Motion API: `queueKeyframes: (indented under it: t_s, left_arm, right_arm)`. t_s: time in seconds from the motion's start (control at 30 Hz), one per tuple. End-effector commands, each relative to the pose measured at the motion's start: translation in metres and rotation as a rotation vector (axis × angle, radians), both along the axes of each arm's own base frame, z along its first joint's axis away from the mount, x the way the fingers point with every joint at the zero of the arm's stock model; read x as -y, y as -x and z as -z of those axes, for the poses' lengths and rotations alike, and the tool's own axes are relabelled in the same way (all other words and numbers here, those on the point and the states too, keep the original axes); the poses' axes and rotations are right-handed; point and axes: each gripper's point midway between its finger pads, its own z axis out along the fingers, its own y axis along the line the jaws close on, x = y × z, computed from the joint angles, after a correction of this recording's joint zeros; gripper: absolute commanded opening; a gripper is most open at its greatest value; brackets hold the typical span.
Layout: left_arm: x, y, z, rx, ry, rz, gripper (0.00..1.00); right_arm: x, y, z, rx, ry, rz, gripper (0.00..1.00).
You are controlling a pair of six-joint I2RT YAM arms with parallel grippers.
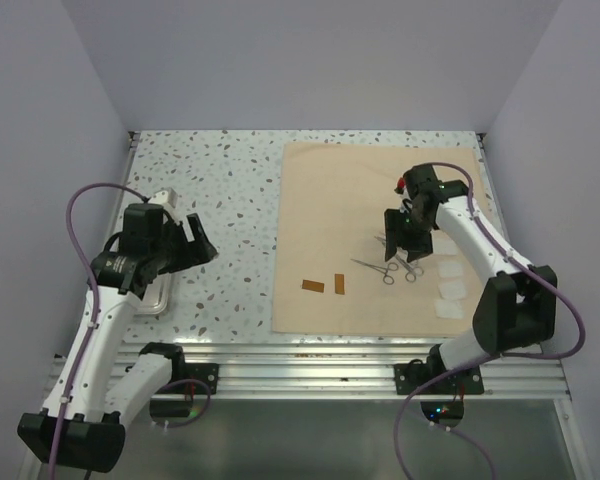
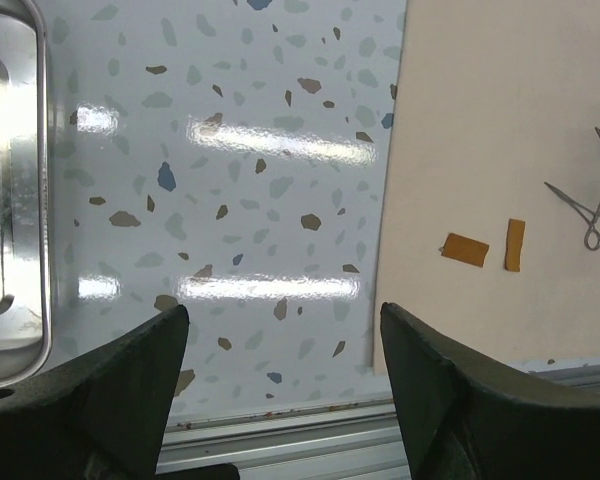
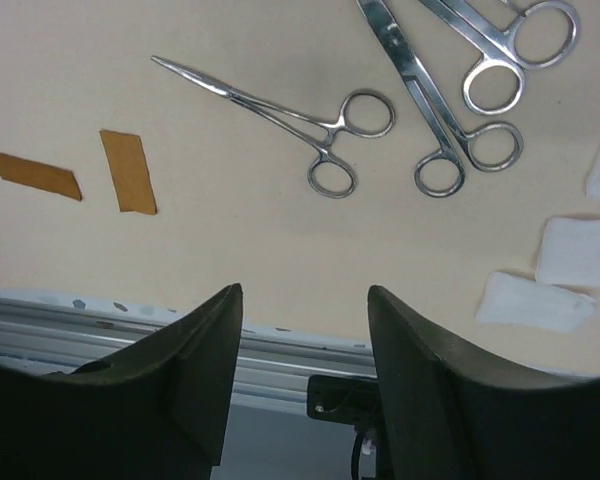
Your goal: Prepare the surgical pack
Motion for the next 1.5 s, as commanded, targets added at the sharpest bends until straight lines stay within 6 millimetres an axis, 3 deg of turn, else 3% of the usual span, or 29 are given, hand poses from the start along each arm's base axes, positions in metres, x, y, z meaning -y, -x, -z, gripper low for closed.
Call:
queueKeyframes:
  t_s: [0.0,0.13,0.23,0.43,0.53,0.67,0.9,1.13,1.47]
  left_arm:
    - [0.002,0.005,-0.005,-0.002,-0.025,0.045,0.81]
    - [0.002,0.007,-0.003,-0.025,-0.038,0.057,0.78]
    - [0.003,0.008,0.000,-0.044,-0.041,0.065,0.76]
    - [0.010,0.010,0.008,-0.077,-0.023,0.096,0.67]
    - [0.012,0.010,0.010,-0.087,-0.026,0.107,0.65]
    - [0.015,0.011,0.012,-0.097,-0.017,0.121,0.61]
    - [0.012,0.015,0.016,-0.101,-0.034,0.122,0.57]
    - [0.017,0.010,0.018,-0.100,-0.020,0.137,0.57]
    - [0.019,0.007,0.019,-0.106,-0.011,0.136,0.57]
  right_arm:
    - [-0.014,-0.031,-0.002,0.080,-0.006,-0.107,0.56]
    - [-0.031,-0.043,0.013,0.052,-0.007,-0.182,0.52]
    - [-0.027,-0.054,0.018,0.044,0.031,-0.180,0.52]
    - [-0.013,-0.084,0.027,0.061,0.143,-0.109,0.51]
    - [-0.005,-0.101,0.030,0.075,0.196,-0.097,0.46]
    - [0.016,-0.115,0.054,0.028,0.250,-0.088,0.40]
    - [0.048,-0.117,0.070,-0.002,0.269,-0.046,0.42]
    - [0.040,-0.116,0.081,-0.022,0.221,-0.064,0.46]
    - [0.034,-0.119,0.092,-0.026,0.192,-0.056,0.44]
